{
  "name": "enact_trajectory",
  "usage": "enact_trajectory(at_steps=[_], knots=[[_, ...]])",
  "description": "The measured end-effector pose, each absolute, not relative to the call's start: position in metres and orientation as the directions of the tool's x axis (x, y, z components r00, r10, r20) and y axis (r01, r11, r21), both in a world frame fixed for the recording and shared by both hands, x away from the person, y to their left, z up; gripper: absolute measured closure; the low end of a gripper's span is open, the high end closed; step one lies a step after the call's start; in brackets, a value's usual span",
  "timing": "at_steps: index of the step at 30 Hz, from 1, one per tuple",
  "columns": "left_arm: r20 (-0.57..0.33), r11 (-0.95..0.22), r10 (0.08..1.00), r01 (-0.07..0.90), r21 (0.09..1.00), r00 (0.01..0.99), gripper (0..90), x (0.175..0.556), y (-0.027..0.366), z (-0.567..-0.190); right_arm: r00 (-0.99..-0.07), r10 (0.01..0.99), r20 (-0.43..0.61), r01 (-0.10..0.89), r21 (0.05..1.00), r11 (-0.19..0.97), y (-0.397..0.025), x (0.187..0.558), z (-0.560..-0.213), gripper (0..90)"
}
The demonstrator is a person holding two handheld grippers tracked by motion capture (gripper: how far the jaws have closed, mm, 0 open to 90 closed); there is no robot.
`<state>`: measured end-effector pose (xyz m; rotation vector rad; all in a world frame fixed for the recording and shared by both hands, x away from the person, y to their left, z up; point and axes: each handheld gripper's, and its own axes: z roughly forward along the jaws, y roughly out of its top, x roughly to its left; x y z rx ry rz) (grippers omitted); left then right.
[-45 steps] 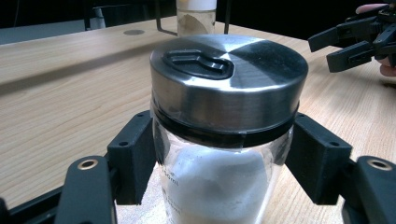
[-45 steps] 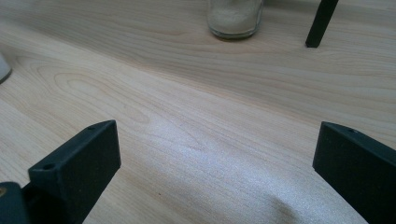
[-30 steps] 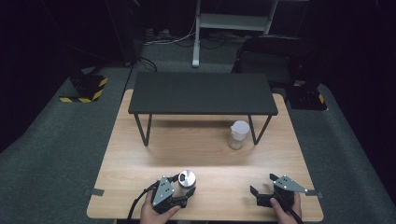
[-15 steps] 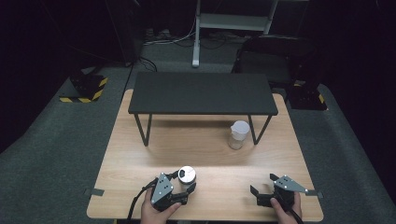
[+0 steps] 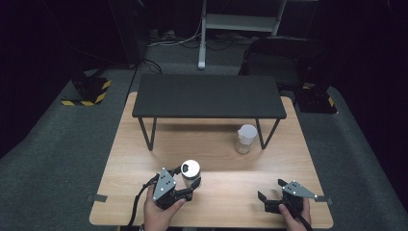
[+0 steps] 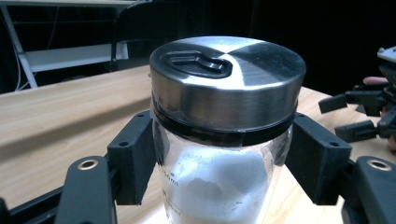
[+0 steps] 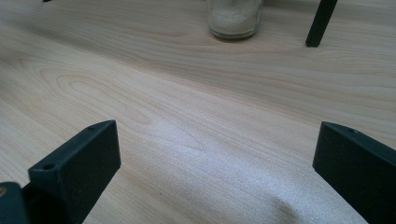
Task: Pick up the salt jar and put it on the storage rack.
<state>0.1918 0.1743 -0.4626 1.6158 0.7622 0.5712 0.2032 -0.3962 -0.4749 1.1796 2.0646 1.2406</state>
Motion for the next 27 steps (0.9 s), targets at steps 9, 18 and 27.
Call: enact_trajectory(at_steps=[9, 18, 27], knots=[[-0.053, -0.057, 0.769, 0.151, 0.987, 0.637, 31.2, 0.196, 0.173, -0.446, -0.527, 0.848, 0.047, 0.438, 0.871, 0.223, -0.397, 0.203, -0.475, 0.5], [-0.049, -0.043, 0.787, 0.135, 0.990, 0.615, 31.2, 0.203, 0.171, -0.426, -0.527, 0.848, 0.050, 0.439, 0.871, 0.221, -0.397, 0.203, -0.475, 0.5], [-0.055, -0.028, 0.798, 0.128, 0.991, 0.600, 31.2, 0.211, 0.172, -0.411, -0.527, 0.848, 0.056, 0.440, 0.871, 0.216, -0.398, 0.204, -0.475, 0.5]])
